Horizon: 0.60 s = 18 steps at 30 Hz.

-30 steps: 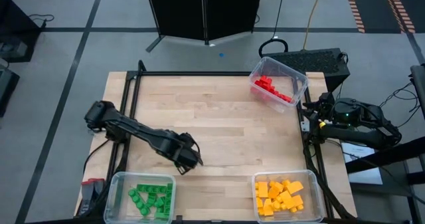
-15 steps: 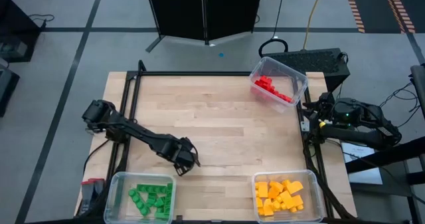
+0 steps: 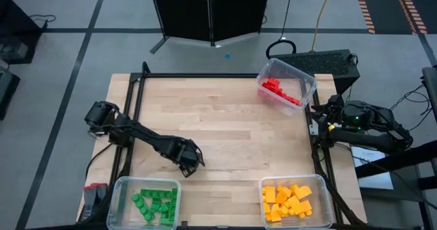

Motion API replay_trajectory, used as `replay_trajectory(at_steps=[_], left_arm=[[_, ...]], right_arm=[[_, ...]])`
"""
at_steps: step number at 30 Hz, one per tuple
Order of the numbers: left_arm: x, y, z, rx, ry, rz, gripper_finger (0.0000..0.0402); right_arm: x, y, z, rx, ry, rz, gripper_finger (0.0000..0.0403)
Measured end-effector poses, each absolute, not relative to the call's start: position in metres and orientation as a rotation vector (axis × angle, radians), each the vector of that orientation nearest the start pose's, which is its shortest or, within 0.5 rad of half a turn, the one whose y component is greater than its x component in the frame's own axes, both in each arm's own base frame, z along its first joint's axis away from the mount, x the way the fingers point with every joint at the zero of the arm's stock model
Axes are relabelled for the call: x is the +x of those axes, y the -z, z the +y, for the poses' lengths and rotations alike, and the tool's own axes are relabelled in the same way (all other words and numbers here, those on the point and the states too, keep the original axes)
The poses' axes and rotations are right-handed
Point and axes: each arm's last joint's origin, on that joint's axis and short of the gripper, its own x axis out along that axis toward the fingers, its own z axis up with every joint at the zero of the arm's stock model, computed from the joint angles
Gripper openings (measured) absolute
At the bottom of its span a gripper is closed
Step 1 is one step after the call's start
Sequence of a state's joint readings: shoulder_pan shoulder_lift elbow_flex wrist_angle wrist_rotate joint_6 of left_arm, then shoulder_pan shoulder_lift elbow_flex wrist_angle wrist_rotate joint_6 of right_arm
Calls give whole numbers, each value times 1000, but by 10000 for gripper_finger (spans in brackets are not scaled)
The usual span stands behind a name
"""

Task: Sort blocks
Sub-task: Put the green game piece into the bottom left transparent bin

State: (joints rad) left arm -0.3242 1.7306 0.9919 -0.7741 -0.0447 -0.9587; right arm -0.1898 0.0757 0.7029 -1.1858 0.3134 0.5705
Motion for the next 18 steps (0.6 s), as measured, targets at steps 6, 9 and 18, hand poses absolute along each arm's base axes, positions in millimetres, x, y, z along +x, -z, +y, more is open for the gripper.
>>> replay_trajectory(at_steps=[6, 9, 18], left_arm=[[280, -147, -87, -513, -480, 1404, 107], [280, -147, -87, -507, -494, 1391, 37], [294, -162, -90, -550, -501, 1318, 15]], right_arm=[[-1, -265, -9, 505, 634, 410, 208], [-1, -265, -9, 503, 634, 410, 208], [-1, -265, -9, 503, 634, 410, 208]])
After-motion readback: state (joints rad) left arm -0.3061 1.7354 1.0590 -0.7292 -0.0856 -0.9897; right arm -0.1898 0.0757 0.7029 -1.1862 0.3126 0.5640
